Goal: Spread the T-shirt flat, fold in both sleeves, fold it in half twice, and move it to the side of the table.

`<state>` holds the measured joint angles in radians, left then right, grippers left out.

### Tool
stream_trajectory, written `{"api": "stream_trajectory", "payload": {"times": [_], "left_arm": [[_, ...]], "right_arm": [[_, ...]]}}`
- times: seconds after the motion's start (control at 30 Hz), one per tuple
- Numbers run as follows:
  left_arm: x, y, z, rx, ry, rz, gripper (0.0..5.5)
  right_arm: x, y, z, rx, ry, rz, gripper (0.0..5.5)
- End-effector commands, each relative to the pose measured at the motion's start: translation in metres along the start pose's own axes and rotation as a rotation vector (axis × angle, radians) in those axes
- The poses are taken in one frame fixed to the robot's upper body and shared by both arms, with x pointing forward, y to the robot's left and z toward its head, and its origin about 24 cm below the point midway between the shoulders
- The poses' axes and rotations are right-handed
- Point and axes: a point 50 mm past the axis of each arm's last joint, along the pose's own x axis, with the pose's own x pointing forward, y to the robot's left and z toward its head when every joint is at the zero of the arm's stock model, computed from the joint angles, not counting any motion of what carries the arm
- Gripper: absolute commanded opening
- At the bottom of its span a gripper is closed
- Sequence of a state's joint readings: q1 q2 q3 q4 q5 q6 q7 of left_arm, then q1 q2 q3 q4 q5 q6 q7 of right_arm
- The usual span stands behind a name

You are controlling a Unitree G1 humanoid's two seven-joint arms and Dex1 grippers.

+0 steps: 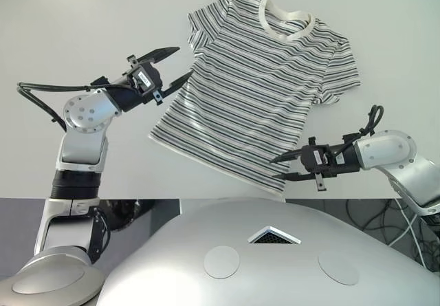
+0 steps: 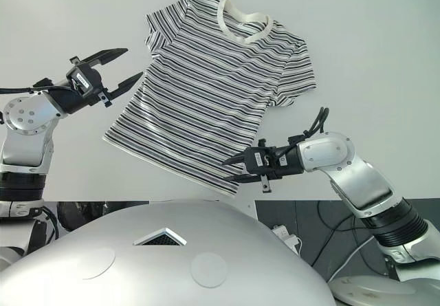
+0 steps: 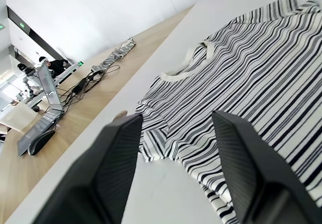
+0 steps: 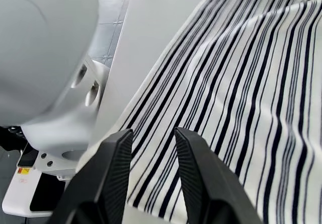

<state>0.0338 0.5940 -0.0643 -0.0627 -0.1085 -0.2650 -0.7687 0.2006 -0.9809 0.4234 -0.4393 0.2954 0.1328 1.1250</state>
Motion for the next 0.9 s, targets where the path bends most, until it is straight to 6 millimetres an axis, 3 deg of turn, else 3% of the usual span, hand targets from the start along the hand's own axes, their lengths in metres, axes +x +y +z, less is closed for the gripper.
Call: {"api": "stream_trajectory", "payload": {"times": [0.03,0.27,0.43,0.6,0.9], "left_arm": [[0.001,0.0,0.003,0.003,-0.002,0.006,2.53],[0.003,0.011,0.013,-0.018,-0.041,0.066,2.53],[0.01,0.015,0.016,-0.025,-0.06,0.075,2.53],[0.015,0.025,0.017,-0.044,-0.072,0.109,2.53],[0.021,0.044,0.014,-0.085,-0.063,0.182,2.53]], "right_arm": [[0.0,0.003,-0.012,-0.045,0.104,0.012,1.6],[-0.021,-0.006,-0.055,-0.056,0.362,-0.038,1.6],[-0.062,-0.01,-0.069,0.017,0.464,-0.111,1.6],[-0.093,0.0,-0.07,0.069,0.498,-0.133,1.6],[-0.095,0.038,-0.06,0.088,0.49,-0.105,1.6]]}}
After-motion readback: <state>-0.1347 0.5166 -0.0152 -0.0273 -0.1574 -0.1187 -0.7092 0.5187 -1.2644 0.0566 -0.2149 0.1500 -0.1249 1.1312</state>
